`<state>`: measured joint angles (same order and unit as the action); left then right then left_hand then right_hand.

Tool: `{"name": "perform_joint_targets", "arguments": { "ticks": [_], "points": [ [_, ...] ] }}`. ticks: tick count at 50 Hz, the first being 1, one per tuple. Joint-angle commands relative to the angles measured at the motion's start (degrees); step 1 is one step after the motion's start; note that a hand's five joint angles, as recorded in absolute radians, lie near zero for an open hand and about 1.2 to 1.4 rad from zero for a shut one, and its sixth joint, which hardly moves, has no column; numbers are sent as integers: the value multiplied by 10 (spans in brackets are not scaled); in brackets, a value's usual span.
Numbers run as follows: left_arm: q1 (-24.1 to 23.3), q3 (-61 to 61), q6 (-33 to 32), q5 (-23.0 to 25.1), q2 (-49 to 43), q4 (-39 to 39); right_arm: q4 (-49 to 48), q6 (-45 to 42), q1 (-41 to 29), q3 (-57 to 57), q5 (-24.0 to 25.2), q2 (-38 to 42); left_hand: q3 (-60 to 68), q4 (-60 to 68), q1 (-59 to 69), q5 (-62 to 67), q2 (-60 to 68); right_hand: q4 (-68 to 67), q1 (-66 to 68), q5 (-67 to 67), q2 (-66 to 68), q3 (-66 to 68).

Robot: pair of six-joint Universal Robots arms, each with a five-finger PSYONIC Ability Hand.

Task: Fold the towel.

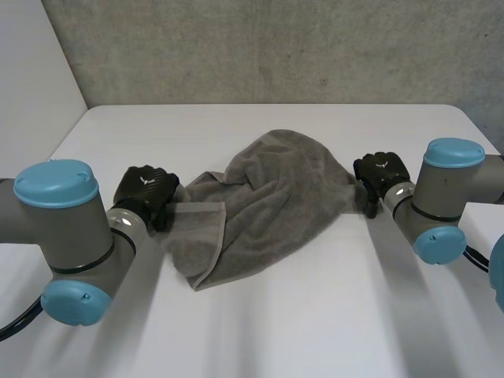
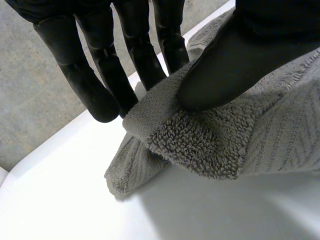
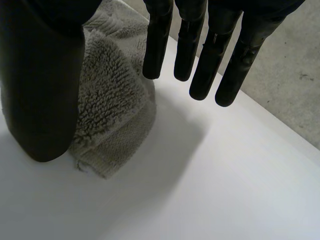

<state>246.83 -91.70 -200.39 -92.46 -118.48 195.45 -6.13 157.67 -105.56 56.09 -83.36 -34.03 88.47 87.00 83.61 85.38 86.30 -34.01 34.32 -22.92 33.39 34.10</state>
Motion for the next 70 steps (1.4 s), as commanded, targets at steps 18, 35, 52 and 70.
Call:
{"name": "perform_joint_targets", "arguments": {
  "ticks": [18, 35, 52, 70],
  "points": [
    [-6, 0, 1, 0, 3, 0, 0, 1, -3, -6, 16, 8, -85, -70, -36, -154, -63, -158, 155, -169, 165, 157],
    [10, 0, 72, -2, 99, 3, 1, 64, 8, 49, 18, -173, -85, -70, -36, -154, -63, -460, 457, -471, 466, 459],
    [96, -56, 323, 4, 344, 1, 190, 49, 90, 68, 71, -501, -85, -70, -36, -154, -63, -460, 457, -471, 466, 459],
    [96, -47, 317, 6, 177, 0, 330, -107, 103, 80, 117, -373, -85, -70, -36, -154, -63, -460, 457, -471, 466, 459]
  ]
}}
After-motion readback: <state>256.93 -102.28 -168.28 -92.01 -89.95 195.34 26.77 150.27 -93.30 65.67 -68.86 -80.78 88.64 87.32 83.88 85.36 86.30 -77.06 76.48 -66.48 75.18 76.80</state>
